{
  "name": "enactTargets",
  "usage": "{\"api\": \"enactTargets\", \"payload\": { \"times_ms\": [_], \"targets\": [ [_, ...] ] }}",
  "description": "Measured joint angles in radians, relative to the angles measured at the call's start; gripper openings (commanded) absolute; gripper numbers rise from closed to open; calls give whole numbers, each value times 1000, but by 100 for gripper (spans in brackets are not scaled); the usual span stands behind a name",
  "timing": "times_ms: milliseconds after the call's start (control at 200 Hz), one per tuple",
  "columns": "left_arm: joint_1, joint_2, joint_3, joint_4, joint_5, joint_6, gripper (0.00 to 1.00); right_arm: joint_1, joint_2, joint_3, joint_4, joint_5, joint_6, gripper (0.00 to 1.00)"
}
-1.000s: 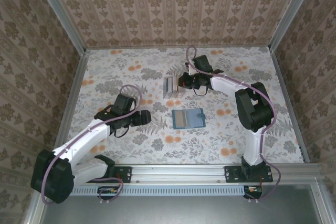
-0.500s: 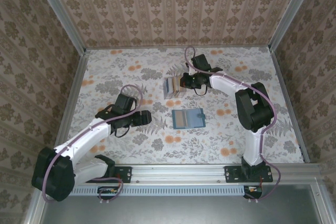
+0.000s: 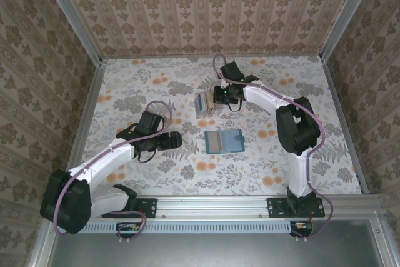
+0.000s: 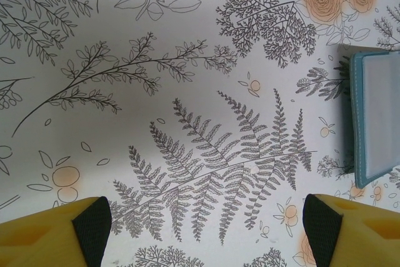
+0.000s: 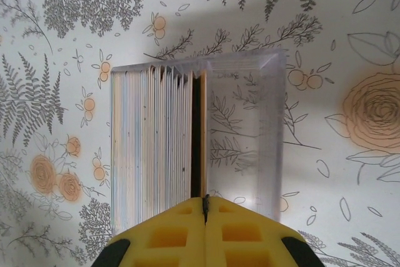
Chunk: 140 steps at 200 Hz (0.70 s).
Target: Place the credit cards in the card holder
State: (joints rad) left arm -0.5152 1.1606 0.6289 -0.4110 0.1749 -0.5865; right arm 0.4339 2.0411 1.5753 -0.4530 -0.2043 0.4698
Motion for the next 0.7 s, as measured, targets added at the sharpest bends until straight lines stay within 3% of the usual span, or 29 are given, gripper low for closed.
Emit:
{"api": "enactTargets", "payload": {
  "times_ms": [400, 470, 700],
  "targets": [
    [0, 0, 0, 5, 6, 0, 83, 4, 32, 57, -58, 18, -3, 4],
    [0, 0, 0, 7, 7, 0, 83, 4, 37, 68, -69, 18, -3, 0],
    [0, -2, 0, 7, 9, 0, 83, 10, 39, 74, -76, 37, -10, 0]
  ]
}}
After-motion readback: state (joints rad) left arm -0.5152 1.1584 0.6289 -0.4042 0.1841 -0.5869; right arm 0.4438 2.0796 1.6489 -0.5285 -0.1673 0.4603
